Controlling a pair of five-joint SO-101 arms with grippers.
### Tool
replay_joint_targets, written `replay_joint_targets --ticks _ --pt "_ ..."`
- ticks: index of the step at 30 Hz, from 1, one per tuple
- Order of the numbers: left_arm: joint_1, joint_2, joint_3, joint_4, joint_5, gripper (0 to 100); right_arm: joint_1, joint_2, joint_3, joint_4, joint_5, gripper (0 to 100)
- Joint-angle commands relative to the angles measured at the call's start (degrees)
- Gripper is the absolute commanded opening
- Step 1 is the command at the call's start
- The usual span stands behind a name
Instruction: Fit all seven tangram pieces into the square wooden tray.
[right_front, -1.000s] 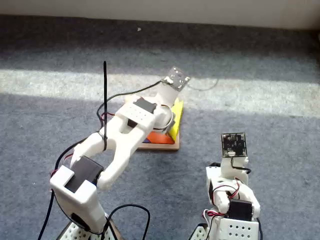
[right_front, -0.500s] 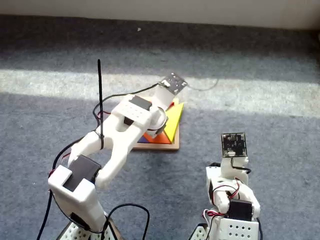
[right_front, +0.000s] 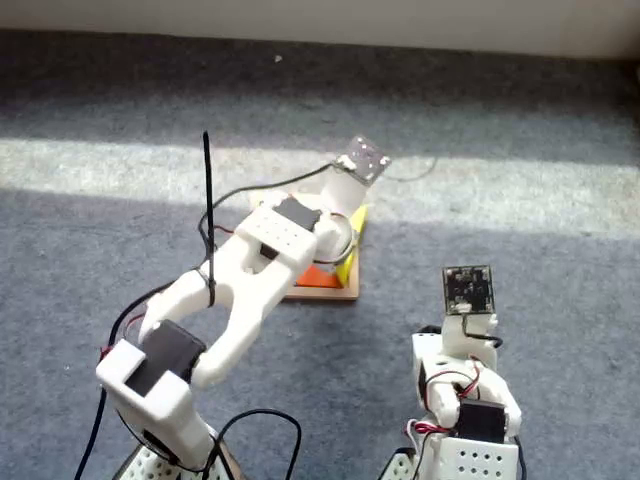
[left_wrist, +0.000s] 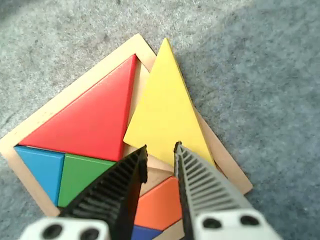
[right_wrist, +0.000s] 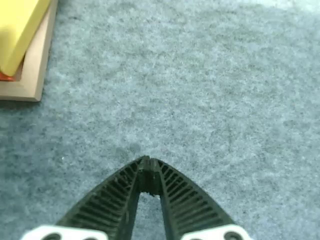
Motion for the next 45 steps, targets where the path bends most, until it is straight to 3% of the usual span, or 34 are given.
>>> replay_joint_targets --ticks 1,11,17,29,33,38,45 --pt "1.0 3.1 -1.7 -5.7 0.5 11 0.7 -0.9 1.7 -0.3 0.0 1.0" --pt "0.9 3.8 -1.2 -6.4 0.4 10 0.7 -0.9 1.7 -0.3 0.0 1.0" --pt "0.8 3.7 -1.7 -0.7 0.5 10 0.7 -0.9 1.7 -0.3 0.0 1.0" --pt "0.9 2.4 -1.5 3.2 0.6 8 0.7 -0.9 1.7 -0.3 0.0 1.0" --pt "0.5 -2.3 -1.2 2.8 0.6 5 0.7 -0.9 1.7 -0.3 0.0 1.0" --pt "0.5 -4.6 -1.7 2.5 0.6 8 0.7 -0.9 1.7 -0.3 0.0 1.0" --pt "0.7 -4.6 -1.2 -7.4 0.6 12 0.7 -1.0 2.5 -0.4 3.4 1.0"
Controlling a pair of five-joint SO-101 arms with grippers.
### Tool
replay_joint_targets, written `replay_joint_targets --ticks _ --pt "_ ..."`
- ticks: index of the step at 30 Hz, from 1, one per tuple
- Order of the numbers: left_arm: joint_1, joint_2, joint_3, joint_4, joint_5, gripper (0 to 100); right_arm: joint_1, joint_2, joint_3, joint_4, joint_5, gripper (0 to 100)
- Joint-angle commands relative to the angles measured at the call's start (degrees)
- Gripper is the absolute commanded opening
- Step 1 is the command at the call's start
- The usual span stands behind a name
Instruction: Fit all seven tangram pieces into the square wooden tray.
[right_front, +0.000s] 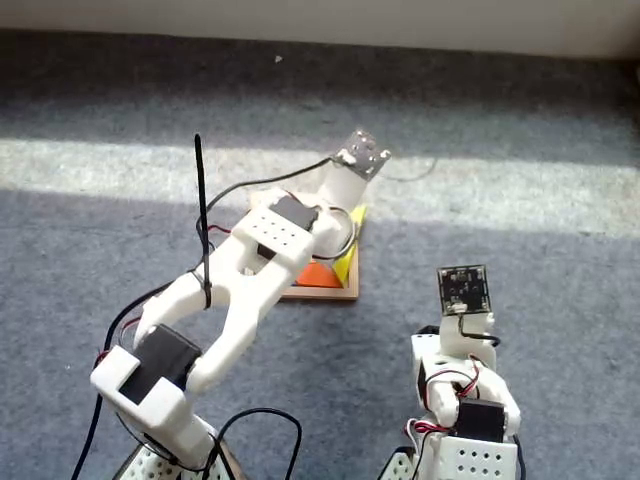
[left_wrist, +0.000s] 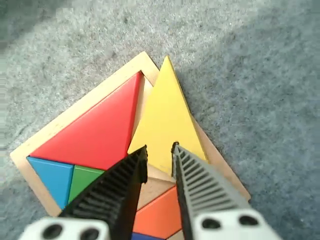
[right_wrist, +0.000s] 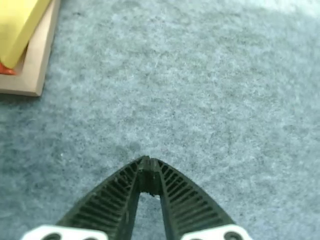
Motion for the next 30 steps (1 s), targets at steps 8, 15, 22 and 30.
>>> replay_joint_targets --ticks 8,15,22,30 --pt "2.3 -0.1 -1.5 -12.6 0.7 12 0.7 -1.0 2.6 -0.4 0.8 1.0" --pt "5.5 6.9 -4.9 -12.5 0.6 12 0.6 -1.0 2.6 -0.4 0.8 1.0" --pt "2.2 12.1 -10.1 -12.4 0.6 12 0.6 -1.0 2.6 -0.4 0.8 1.0" --pt "-1.1 12.4 -10.1 -12.4 0.6 12 0.6 -1.0 2.7 -0.4 0.8 1.0"
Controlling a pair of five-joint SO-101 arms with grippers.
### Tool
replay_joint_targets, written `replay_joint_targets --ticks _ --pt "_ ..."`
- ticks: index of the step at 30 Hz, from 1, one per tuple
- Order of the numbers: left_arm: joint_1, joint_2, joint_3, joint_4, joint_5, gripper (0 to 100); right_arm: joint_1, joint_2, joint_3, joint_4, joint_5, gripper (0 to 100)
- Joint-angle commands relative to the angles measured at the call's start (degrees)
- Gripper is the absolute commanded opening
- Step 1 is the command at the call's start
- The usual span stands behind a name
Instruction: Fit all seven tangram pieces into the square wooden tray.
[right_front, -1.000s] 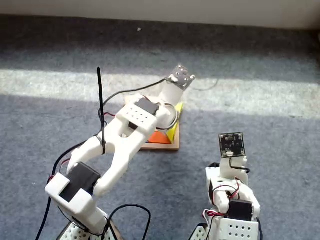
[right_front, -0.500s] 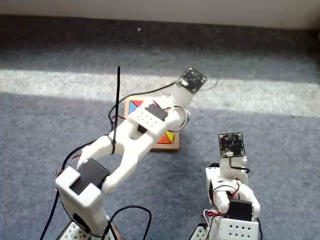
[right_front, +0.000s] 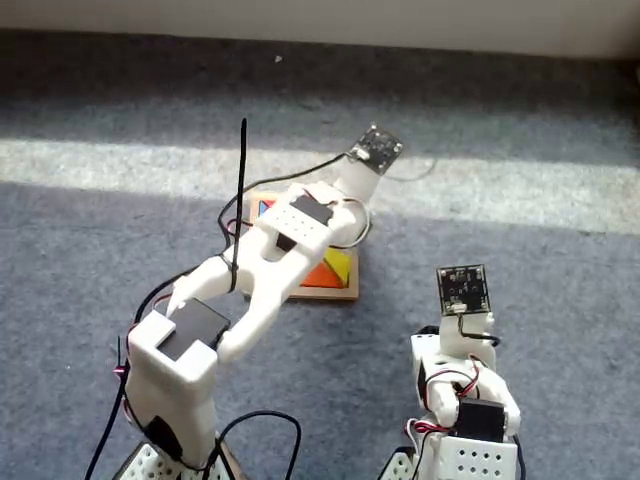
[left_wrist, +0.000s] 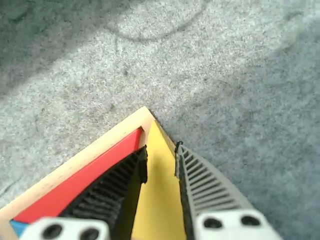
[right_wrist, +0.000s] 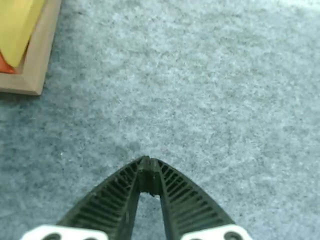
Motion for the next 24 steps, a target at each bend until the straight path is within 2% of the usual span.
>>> replay_joint_targets --ticks 1,6,14,19,24 --pt "-2.0 -0.5 -2.8 -0.6 0.6 12 0.6 -1.0 2.7 -0.4 0.6 1.0" --pt "-2.7 -0.6 -3.1 2.9 0.4 12 0.6 -1.0 2.7 -0.4 0.6 1.0" --pt "-2.7 -0.6 -10.1 15.0 0.6 12 0.6 -1.0 2.7 -0.4 0.6 1.0" --pt "-2.8 -0.7 -12.1 19.3 0.6 11 0.6 -1.0 2.7 -0.4 0.7 1.0" --pt "-2.8 -5.8 -9.9 20.0 0.6 3 0.6 -1.0 2.7 -0.4 0.7 1.0"
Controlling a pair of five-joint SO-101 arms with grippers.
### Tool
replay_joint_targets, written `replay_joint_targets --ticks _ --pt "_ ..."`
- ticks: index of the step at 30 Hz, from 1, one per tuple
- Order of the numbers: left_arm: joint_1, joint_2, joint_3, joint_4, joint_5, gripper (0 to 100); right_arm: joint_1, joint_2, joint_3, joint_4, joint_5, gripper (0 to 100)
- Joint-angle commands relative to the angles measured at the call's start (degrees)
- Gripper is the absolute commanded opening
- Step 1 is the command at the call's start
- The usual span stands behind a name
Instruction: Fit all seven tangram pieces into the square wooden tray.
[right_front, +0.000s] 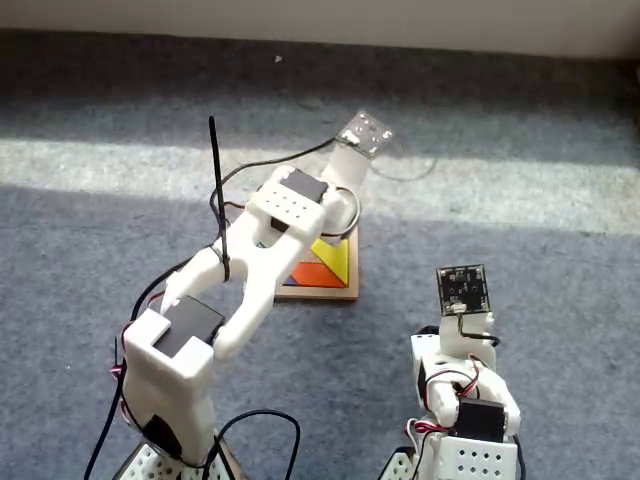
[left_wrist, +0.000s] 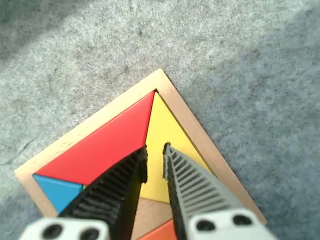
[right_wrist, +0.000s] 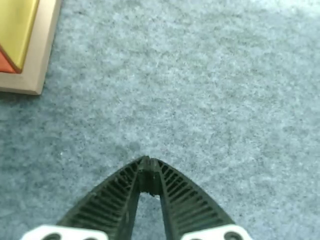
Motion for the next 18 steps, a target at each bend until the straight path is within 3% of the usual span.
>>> replay_joint_targets --ticks 1,5,12,18 --pt "-0.5 -7.7 0.4 0.5 0.5 2 0.6 -1.0 2.7 -0.4 0.5 1.0" --pt "-0.3 -15.5 8.0 -0.3 0.5 1 0.6 -1.0 2.7 -0.4 0.5 1.0" --pt "-0.5 -28.4 23.3 -10.4 0.2 1 0.6 -1.0 2.7 -0.4 0.5 1.0" --pt "-0.5 -38.5 33.8 -14.5 0.2 1 0.6 -1.0 2.7 -0.4 0.5 1.0"
